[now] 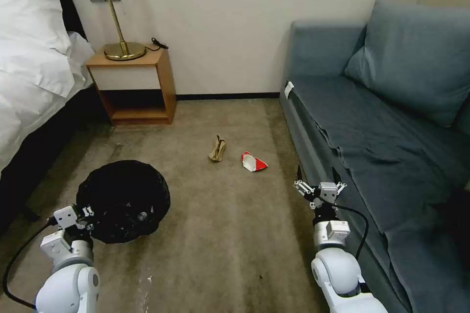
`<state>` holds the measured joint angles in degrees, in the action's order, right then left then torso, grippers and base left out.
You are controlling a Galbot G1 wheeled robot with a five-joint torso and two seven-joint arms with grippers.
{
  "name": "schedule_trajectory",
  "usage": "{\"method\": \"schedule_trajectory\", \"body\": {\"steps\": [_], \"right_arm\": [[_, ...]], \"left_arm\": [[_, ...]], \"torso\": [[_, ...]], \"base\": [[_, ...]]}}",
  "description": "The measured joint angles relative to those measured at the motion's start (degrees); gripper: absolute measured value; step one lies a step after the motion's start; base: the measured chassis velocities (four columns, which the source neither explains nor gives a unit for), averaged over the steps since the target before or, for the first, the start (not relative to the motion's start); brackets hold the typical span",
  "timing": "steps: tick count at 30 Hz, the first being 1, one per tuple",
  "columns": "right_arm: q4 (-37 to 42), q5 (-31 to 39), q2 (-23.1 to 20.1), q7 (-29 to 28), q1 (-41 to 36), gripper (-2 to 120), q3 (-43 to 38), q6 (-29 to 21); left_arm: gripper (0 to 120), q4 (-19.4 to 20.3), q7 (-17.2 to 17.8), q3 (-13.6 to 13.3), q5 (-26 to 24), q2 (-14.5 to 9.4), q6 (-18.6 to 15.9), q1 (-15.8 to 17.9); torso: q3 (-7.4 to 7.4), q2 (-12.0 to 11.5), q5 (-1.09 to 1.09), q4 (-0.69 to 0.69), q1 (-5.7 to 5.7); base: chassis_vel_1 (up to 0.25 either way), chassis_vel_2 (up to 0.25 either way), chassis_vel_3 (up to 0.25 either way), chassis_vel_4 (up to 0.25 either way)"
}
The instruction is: Pick up the trash bin, then pick up the garbage on the floor and place it into the trash bin.
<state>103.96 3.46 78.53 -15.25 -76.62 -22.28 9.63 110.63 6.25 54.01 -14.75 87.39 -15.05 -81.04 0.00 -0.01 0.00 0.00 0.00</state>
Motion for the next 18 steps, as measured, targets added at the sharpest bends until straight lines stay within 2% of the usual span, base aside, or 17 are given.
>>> {"method": "schedule_trajectory", "body": {"steps": [18], "right_arm": [[-0.1,-0.3,0.0,0.1,0.6,100,0.9,-0.3]], "left_arm": [[4,0.3,0.0,0.3,0.0,0.0,0.1,0.0]], "torso": [[0.0,0.0,0.0,0.0,0.0]], "base": [[-0.078,0.068,0.077,-0.076]]}}
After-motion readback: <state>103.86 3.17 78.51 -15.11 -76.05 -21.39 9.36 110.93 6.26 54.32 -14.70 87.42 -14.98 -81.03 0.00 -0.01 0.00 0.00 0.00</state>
